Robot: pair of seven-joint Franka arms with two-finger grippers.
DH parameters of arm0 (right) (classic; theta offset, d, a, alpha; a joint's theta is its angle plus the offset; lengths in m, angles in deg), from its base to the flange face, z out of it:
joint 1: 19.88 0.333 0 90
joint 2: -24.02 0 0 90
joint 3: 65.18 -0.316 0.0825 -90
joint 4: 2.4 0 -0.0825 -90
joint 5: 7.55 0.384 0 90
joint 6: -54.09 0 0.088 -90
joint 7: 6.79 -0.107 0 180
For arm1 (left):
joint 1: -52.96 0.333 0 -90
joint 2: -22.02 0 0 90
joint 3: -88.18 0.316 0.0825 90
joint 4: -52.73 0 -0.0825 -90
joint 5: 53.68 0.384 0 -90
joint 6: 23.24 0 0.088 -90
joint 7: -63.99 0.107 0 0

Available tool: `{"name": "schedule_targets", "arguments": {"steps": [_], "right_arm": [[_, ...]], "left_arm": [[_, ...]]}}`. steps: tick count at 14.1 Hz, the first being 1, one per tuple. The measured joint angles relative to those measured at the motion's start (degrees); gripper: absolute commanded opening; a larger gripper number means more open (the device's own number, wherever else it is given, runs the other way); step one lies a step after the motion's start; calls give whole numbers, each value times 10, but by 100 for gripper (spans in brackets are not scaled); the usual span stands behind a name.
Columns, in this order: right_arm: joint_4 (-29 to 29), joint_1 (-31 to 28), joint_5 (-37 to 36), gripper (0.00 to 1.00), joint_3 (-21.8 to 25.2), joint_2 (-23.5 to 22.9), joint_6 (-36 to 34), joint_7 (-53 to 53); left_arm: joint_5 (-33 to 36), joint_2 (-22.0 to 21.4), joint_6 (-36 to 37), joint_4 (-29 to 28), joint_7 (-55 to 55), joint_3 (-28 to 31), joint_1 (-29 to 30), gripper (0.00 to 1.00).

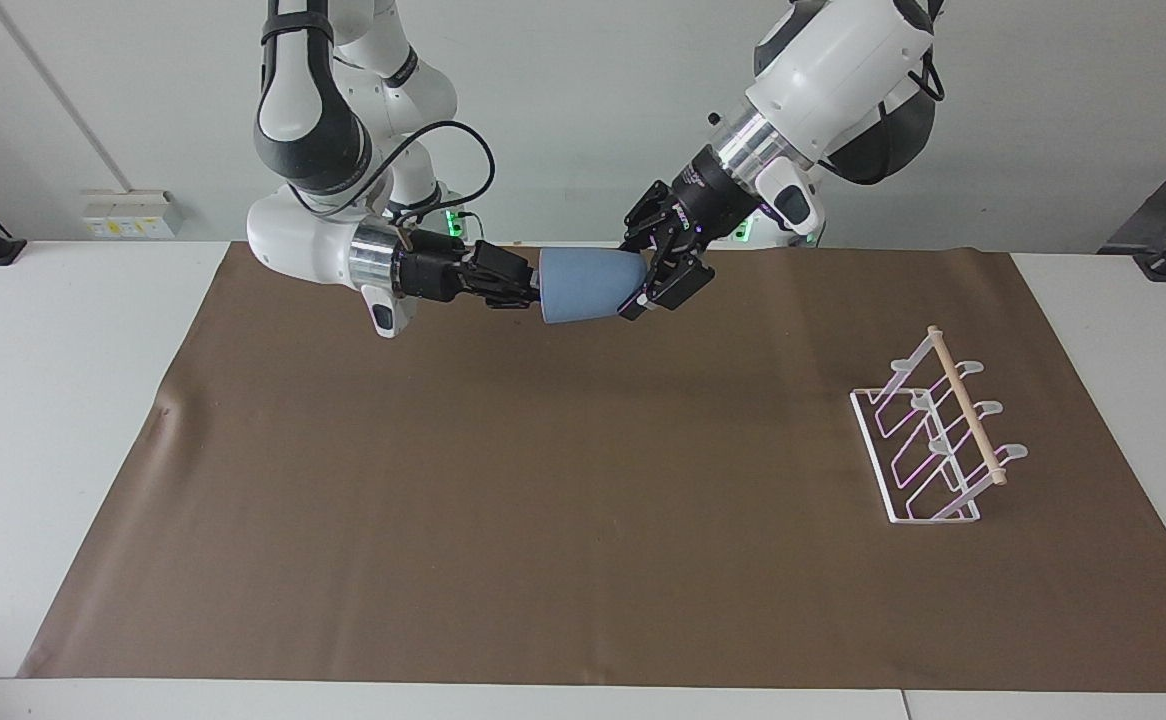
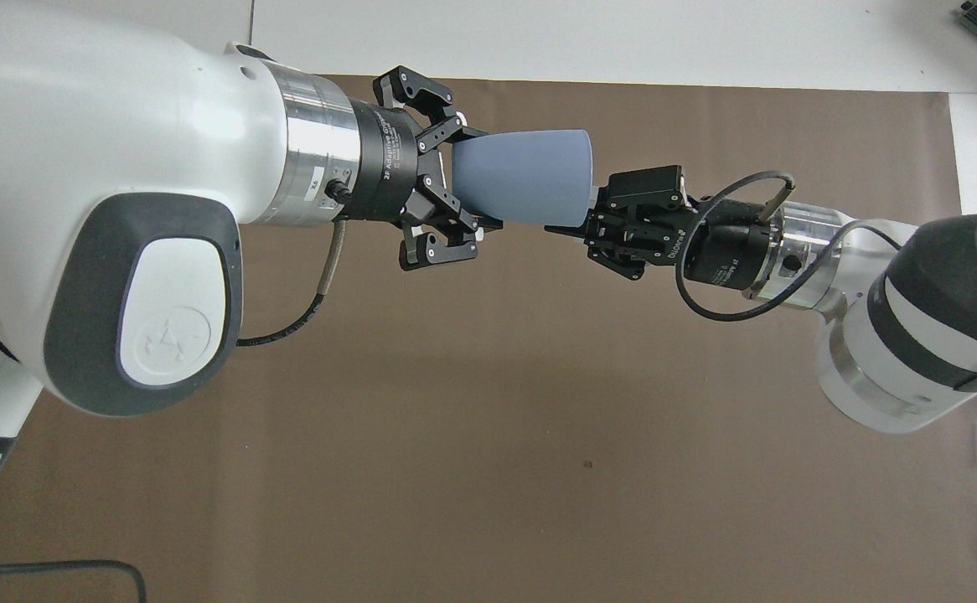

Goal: Hang cup on cup holder
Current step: 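Close the left gripper on the cup body beside the right gripper, then open the right gripper and withdraw while the left gripper carries the cup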

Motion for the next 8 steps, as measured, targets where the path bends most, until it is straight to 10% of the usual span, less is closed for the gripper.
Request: {"name": "schedule_targets", "arguments": {"steps": [4, 6, 8], "right_arm": [[0, 0, 0, 51, 0, 0, 0, -5], [-1, 0, 0, 86, 0, 0, 0, -6], [-2, -2, -17, 91, 1, 0, 0, -6]], "left_arm": [[9, -4, 0, 2, 0, 0, 0, 0], [28, -6, 0, 2, 0, 0, 0, 0], [53, -8, 4, 2, 0, 0, -1, 0]]}}
